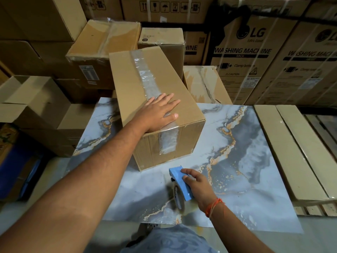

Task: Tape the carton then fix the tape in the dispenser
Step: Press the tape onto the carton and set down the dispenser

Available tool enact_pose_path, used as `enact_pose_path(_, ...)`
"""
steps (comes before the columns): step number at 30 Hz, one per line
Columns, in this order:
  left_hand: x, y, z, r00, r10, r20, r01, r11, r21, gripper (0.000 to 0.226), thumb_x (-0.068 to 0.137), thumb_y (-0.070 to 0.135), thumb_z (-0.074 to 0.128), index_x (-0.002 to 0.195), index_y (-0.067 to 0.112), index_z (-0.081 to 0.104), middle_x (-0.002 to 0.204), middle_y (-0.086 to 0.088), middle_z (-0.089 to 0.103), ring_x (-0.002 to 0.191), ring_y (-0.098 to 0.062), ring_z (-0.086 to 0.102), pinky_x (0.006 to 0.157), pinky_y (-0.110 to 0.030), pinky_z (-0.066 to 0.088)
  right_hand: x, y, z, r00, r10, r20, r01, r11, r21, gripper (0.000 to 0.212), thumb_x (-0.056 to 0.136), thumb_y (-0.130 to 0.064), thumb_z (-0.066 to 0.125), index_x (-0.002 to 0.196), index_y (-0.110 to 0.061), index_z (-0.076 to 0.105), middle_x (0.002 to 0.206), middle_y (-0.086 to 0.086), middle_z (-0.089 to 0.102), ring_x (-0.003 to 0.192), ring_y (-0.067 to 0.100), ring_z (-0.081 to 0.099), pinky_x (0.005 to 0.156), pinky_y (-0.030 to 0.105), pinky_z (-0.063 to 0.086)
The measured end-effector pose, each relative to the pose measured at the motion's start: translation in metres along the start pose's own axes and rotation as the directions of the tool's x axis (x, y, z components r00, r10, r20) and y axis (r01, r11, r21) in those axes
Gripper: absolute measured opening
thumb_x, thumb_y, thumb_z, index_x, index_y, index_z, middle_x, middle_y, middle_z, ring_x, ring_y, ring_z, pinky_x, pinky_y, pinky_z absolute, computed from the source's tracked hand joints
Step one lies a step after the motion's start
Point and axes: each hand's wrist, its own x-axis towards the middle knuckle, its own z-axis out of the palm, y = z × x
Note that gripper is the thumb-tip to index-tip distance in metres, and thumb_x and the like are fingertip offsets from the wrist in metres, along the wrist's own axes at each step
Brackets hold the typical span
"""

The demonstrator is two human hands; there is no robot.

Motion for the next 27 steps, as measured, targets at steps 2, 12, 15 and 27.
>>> enact_pose_path(2, 0.001, -0.001, 0.0, 1.0, 0.003, 0.0, -0.003, 1.0, -0.004, 0.065, 0.1, 0.064, 0.024, 0.161, 0.044, 0.013, 0.172, 0.01, 0.003, 0.159, -0.014, -0.001, 0.128, -0.047, 0.004, -0.001, 0.006, -0.006, 0.987, -0.146, -0.059, 0.128, 0.961, -0.245, 0.024, 0.098, -0.016, 0.058, 0.117, -0.026, 0.069, 0.116, 0.003, 0.068, 0.087, 0.017, 0.067, 0.072, 0.027, 0.056)
enact_pose_path(12, 0.0, 0.0, 0.001, 1.0, 0.003, -0.005, -0.003, 1.0, -0.007, 0.066, 0.099, 0.065, 0.023, 0.16, 0.044, 0.013, 0.172, 0.011, 0.003, 0.159, -0.013, -0.001, 0.128, -0.045, 0.003, 0.003, 0.012, -0.039, 0.896, -0.436, -0.081, 0.141, 0.454, -0.879, 0.056, 0.093, -0.014, 0.056, 0.147, -0.025, 0.047, 0.116, 0.022, 0.066, 0.1, 0.041, 0.064, 0.08, 0.041, 0.053)
enact_pose_path(15, -0.001, 0.001, 0.001, 1.0, 0.002, -0.007, -0.002, 1.0, -0.01, 0.064, 0.1, 0.063, 0.025, 0.16, 0.044, 0.014, 0.172, 0.011, 0.004, 0.159, -0.013, -0.001, 0.128, -0.046, 0.003, 0.012, 0.021, -0.048, 0.89, -0.436, -0.132, 0.065, 0.408, -0.91, 0.063, 0.09, -0.01, 0.059, 0.149, -0.026, 0.044, 0.107, 0.023, 0.065, 0.095, 0.041, 0.062, 0.077, 0.042, 0.052)
enact_pose_path(27, -0.002, 0.002, -0.001, 1.0, 0.0, 0.0, 0.0, 1.0, -0.006, 0.063, 0.101, 0.062, 0.024, 0.16, 0.045, 0.012, 0.172, 0.012, 0.003, 0.159, -0.012, -0.001, 0.128, -0.046, 0.004, 0.033, 0.038, -0.063, 0.897, -0.409, -0.166, -0.009, 0.357, -0.934, 0.072, 0.09, -0.001, 0.054, 0.154, -0.029, 0.037, 0.118, 0.022, 0.061, 0.104, 0.04, 0.056, 0.087, 0.043, 0.05)
